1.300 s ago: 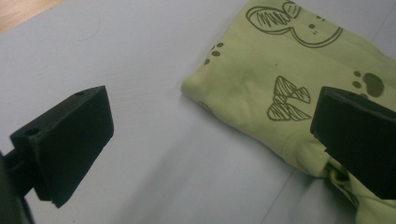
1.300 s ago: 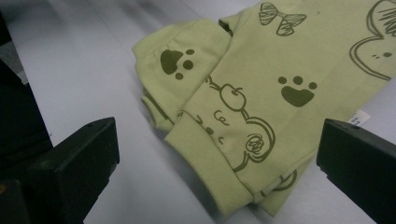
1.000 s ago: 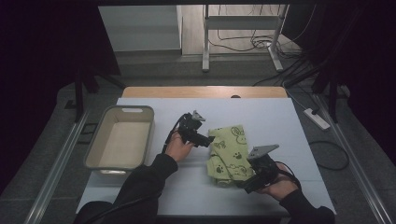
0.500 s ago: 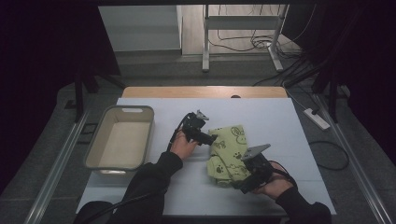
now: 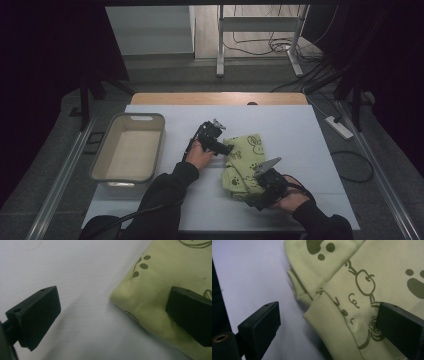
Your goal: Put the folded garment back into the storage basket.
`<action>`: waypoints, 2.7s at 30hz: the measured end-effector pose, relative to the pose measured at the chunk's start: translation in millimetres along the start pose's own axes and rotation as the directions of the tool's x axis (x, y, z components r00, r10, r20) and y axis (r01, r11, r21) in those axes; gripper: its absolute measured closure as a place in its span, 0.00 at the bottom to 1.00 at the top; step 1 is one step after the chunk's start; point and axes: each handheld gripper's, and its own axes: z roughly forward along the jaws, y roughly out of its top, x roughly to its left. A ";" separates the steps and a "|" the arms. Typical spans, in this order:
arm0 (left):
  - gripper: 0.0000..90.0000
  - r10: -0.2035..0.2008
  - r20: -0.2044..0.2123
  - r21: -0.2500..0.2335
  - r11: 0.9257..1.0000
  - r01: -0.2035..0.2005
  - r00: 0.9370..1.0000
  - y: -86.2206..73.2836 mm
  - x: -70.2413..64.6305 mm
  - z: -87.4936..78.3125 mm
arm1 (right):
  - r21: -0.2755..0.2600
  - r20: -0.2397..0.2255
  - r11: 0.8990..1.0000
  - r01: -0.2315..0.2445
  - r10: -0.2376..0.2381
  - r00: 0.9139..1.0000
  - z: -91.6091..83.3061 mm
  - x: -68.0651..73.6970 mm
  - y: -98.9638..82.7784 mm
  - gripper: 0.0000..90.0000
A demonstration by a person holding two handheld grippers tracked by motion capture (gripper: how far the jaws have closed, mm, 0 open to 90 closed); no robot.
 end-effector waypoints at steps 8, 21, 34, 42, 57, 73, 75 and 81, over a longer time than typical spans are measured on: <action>0.00 0.000 -0.001 0.029 1.000 0.000 1.000 -2.0 1.8 5.9 | 0.031 0.020 0.999 0.037 -0.038 0.999 7.6 2.2 -1.6 0.03; 0.00 -0.016 0.052 0.032 0.999 0.014 0.999 -4.7 9.3 8.1 | 0.064 0.098 0.985 0.163 -0.169 0.981 12.4 11.1 -5.8 0.05; 0.42 0.017 0.108 0.019 1.000 -0.019 0.994 -3.6 4.2 0.5 | 0.030 0.158 0.990 0.140 -0.143 0.977 1.1 -0.7 -6.2 0.53; 0.71 -0.013 0.174 0.030 1.000 0.007 0.985 0.7 1.4 0.3 | 0.017 0.135 0.995 0.097 -0.098 0.986 -3.3 -8.9 -3.9 0.79; 0.90 0.032 0.134 0.008 0.999 -0.033 0.990 2.6 -7.3 -2.5 | 0.015 0.065 0.999 0.034 -0.034 0.997 -9.4 -13.4 5.2 0.85; 0.91 0.065 0.113 -0.057 0.997 -0.059 0.991 13.4 -7.5 -25.5 | -0.061 0.055 0.997 0.047 -0.044 0.998 -28.8 -2.2 20.3 0.86; 0.91 0.070 0.109 -0.063 0.996 -0.063 0.992 14.6 -6.8 -29.4 | -0.070 0.058 0.996 0.054 -0.050 0.997 -30.9 -0.7 22.7 0.86; 0.91 0.067 0.106 -0.078 0.995 -0.059 0.992 16.7 -3.3 -41.1 | -0.090 0.054 0.994 0.060 -0.055 0.997 -36.9 3.2 30.6 0.86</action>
